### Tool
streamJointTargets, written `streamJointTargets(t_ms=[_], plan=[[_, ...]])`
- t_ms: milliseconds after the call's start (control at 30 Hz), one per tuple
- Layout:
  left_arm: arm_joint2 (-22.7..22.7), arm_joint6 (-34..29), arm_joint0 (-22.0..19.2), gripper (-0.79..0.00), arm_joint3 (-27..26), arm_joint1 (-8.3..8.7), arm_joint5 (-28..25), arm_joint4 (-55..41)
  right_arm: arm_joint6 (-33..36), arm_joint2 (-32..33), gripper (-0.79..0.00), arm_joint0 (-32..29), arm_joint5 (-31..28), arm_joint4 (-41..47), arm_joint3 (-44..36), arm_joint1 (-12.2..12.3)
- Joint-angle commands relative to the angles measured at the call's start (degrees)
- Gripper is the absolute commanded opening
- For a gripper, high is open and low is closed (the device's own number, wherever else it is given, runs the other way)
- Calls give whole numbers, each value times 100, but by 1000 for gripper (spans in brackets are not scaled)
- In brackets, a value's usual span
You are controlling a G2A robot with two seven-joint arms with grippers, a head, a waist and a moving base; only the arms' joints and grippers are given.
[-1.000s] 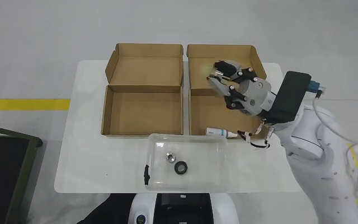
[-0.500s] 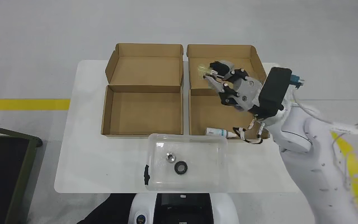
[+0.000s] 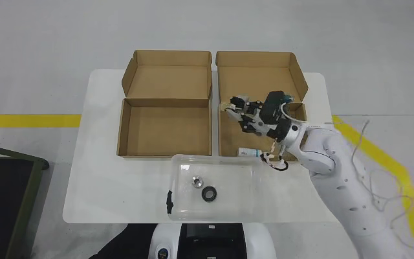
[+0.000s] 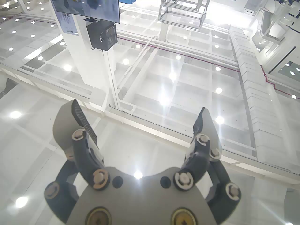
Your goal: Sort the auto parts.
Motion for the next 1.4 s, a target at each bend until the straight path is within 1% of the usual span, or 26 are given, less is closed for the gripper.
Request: streamJointTargets(t_ms=[0,133,467,667,833,1033,1267,1300,1367], plan=[[0,0,0,0,0,0,0,0,93,-40,-785,12,40,-101,156,-5],[0,0,0,0,0,0,0,0,357,-116,-785,45,74,-325,370,-9],[0,0,0,0,0,0,0,0,1077,-229,-785,86,71,-556,702,-6],[0,0,0,0,0,0,0,0,1617,-372,-785,266,147,-768,915,-24],[0,0,0,0,0,0,0,0,1992,-546,-785,438,322,-1055,1072,-58],[0,0,0,0,0,0,0,0,2284,-724,-785,644,417,-1060,1389,-116],[0,0,0,0,0,0,0,0,2503,-905,-785,848,506,-1156,1559,-178],[0,0,0,0,0,0,0,0,2503,-929,-742,870,522,-1160,1578,-188],[0,0,0,0,0,0,0,0,2512,-972,-717,916,531,-1149,1623,-208]])
